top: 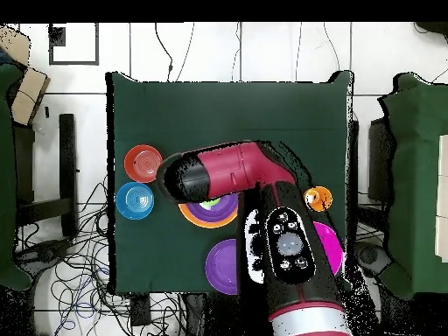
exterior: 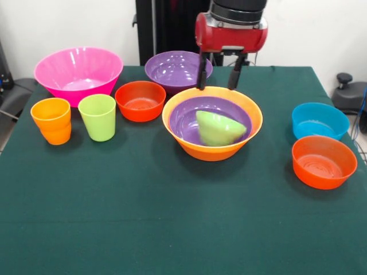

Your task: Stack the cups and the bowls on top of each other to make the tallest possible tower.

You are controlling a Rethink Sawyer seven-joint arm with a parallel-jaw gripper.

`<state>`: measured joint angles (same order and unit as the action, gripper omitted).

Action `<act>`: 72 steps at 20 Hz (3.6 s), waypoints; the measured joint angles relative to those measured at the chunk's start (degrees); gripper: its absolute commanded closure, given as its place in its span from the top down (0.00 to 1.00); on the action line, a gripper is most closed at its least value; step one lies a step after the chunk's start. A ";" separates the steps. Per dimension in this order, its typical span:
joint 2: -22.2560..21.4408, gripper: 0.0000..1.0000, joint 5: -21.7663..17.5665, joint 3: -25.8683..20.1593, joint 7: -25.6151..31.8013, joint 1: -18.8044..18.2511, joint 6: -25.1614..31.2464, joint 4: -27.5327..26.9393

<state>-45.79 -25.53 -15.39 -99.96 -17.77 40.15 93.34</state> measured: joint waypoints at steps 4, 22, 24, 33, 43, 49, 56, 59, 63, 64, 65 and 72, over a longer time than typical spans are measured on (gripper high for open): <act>0.00 1.00 -0.01 0.01 0.00 -1.02 0.00 -0.01; -0.34 1.00 0.95 -0.51 0.00 -2.90 0.00 0.14; -0.71 1.00 1.64 -0.97 0.00 -4.05 0.00 0.24; -2.91 1.00 4.82 -4.53 0.00 -14.66 0.01 0.28; -4.18 1.00 4.82 -6.88 0.00 -19.72 -0.10 2.73; -5.02 1.00 4.50 -8.11 0.00 -20.27 -2.89 7.85; -3.98 1.00 0.94 -10.92 0.00 -24.85 -8.34 12.49; -3.94 1.00 0.13 -12.50 0.00 -28.30 -9.21 14.35; -5.24 1.00 -0.62 -15.99 0.00 -35.48 -9.62 18.48; -5.48 1.00 -0.59 -16.42 0.00 -36.26 -9.62 18.98; -6.70 1.00 -0.58 -18.25 0.00 -39.42 -9.62 21.05; -13.24 1.00 0.02 -25.75 0.01 -49.94 -9.62 29.17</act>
<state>-59.03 -25.51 -41.14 -99.95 -67.71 30.53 122.51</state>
